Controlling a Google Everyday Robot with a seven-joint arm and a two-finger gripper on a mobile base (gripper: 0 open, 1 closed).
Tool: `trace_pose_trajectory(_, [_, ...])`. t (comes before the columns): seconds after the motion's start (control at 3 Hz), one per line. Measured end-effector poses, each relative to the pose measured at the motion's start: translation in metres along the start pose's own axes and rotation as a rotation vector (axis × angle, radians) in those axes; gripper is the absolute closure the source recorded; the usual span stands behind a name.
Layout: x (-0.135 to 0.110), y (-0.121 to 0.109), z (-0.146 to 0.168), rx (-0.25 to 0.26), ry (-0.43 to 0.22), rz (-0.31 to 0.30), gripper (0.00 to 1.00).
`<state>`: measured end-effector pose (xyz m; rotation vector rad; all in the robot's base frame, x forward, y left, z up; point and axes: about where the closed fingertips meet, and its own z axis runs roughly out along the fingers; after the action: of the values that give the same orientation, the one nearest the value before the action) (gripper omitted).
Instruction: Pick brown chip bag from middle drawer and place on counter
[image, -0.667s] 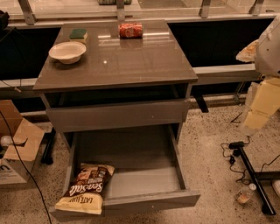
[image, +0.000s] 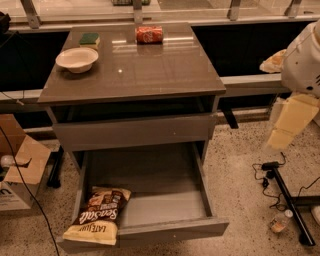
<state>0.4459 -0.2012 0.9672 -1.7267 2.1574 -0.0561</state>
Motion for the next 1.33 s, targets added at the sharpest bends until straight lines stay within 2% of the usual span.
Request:
trace_pose_trajectory(0.33, [-0.029,-0.002,0.033,-0.017,-0.134,-0.014,0.0])
trace_pose_trajectory(0.67, [-0.029,-0.002,0.033,-0.017,-0.134,-0.014,0.0])
trace_pose_trajectory(1.0, [-0.042,0.006,0.059,-0.042,-0.186,0.017,0.0])
trace_pose_trajectory(1.33, [-0.067,0.022,0.109,-0.11,-0.259,0.04,0.0])
